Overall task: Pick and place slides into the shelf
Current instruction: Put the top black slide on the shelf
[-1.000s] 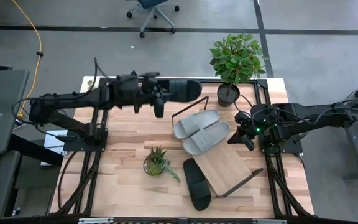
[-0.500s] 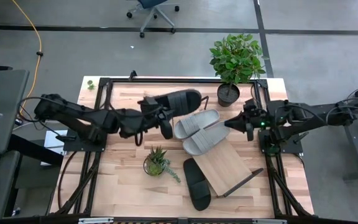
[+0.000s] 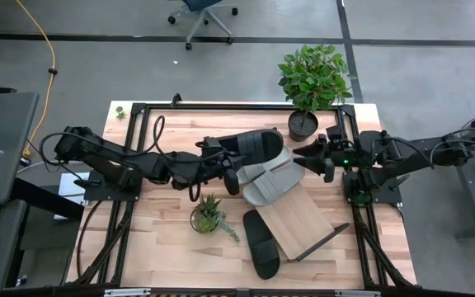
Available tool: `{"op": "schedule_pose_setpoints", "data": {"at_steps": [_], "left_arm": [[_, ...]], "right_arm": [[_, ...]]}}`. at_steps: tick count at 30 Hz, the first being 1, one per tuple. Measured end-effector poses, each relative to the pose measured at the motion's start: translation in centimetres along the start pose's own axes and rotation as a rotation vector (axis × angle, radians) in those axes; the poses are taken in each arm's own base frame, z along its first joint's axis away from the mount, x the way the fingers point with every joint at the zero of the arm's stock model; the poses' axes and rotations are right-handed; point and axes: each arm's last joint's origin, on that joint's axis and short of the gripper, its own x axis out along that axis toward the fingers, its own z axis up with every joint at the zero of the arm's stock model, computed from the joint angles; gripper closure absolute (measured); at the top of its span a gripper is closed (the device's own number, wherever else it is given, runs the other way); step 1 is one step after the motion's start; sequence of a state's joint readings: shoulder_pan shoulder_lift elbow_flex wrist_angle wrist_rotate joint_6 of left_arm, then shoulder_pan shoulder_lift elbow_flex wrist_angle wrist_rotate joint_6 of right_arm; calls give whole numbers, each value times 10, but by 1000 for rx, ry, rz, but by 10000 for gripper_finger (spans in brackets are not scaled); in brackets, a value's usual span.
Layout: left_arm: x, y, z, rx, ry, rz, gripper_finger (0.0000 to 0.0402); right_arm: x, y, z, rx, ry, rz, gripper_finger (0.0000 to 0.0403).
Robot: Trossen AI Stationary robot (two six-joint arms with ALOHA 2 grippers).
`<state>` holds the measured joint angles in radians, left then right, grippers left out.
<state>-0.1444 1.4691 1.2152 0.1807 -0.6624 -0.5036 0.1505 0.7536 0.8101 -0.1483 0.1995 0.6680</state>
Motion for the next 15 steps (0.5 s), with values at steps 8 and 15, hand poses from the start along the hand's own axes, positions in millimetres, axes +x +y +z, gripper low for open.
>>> {"op": "schedule_pose_setpoints", "data": {"at_steps": [8,15], "left_arm": [[0,-1,0,-11,8,-34,401],[4,-4,-5,-41,22,-71,401]], "right_arm": [[3,-1,1,-45,-40,-41,174],[17,3,0,-83,-54,-6,174]]}}
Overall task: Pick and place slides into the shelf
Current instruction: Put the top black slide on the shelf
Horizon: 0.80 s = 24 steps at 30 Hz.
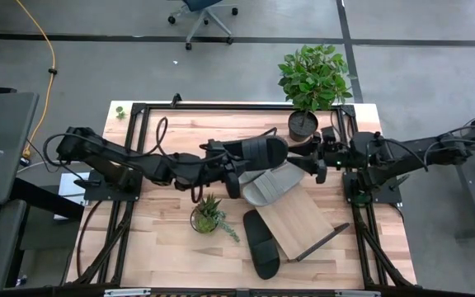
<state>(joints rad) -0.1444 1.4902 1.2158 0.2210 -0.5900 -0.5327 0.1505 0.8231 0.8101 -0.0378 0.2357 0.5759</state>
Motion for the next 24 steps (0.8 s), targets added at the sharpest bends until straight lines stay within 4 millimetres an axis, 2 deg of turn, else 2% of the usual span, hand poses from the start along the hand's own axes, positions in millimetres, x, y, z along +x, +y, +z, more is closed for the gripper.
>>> {"op": "schedule_pose_setpoints", "data": {"at_steps": [10,14,18,24], "left_arm": [[10,0,-15,-33,37,-11,401],[11,-1,-15,-42,37,-29,401],[12,-1,-16,-36,36,-35,401],[11,-1,-16,-16,32,-37,394]], "right_arm": [[11,2,-4,-1,13,23,174],[15,1,-6,-2,20,14,180],[17,0,-8,2,25,1,218],[17,0,-7,-3,19,-7,316]]}}
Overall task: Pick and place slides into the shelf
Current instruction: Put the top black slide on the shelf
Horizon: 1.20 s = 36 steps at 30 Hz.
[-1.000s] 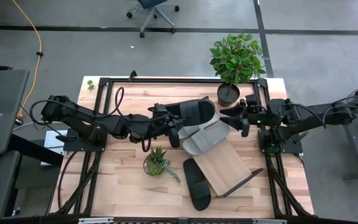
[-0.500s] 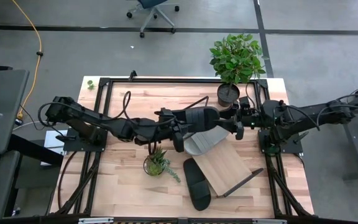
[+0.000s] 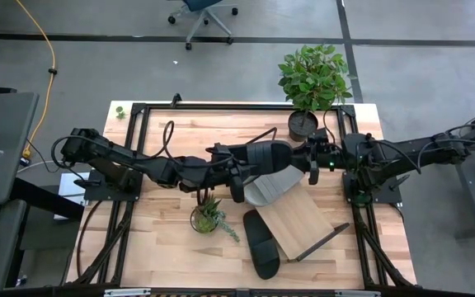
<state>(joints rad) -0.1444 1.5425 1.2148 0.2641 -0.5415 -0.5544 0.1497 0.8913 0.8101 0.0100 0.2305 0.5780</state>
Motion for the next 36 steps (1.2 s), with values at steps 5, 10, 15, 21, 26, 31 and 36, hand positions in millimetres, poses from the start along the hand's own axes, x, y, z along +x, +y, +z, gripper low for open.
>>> {"op": "schedule_pose_setpoints", "data": {"at_steps": [5,10,15,21,26,31,36], "left_arm": [[0,0,0,6,6,-6,353],[0,0,0,18,10,-13,299],[0,2,6,27,15,-49,243],[0,3,9,26,29,-77,210],[-2,3,12,61,21,-86,212],[-6,2,18,98,2,-92,217],[-11,1,27,134,-39,-78,218]], "right_arm": [[0,0,0,-11,-4,-7,385],[-2,-1,1,-21,-27,-48,387],[-18,-3,8,-63,-68,-91,393],[-56,-9,18,-43,-94,-128,394],[-84,-20,9,59,46,-135,397],[-104,-27,5,116,117,-120,397],[-120,-39,-9,168,272,-198,397]]}}
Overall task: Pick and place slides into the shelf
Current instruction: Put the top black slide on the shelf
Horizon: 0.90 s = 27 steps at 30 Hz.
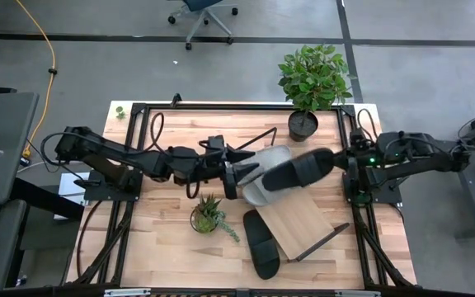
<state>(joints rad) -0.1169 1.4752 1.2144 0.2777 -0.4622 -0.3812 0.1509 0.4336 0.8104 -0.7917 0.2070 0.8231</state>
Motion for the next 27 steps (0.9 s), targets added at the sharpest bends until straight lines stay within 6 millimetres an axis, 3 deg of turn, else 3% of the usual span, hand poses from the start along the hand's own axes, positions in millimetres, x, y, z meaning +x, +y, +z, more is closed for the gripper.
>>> {"op": "schedule_pose_setpoints", "data": {"at_steps": [6,18,27], "left_arm": [[-6,0,11,41,-57,25,218],[-7,-1,13,44,-60,-1,218],[-7,-2,13,41,-53,-20,218]], "right_arm": [[-8,-4,-8,97,145,73,390],[-27,-13,-10,201,107,115,397],[-60,-39,-23,384,41,121,397]]}}
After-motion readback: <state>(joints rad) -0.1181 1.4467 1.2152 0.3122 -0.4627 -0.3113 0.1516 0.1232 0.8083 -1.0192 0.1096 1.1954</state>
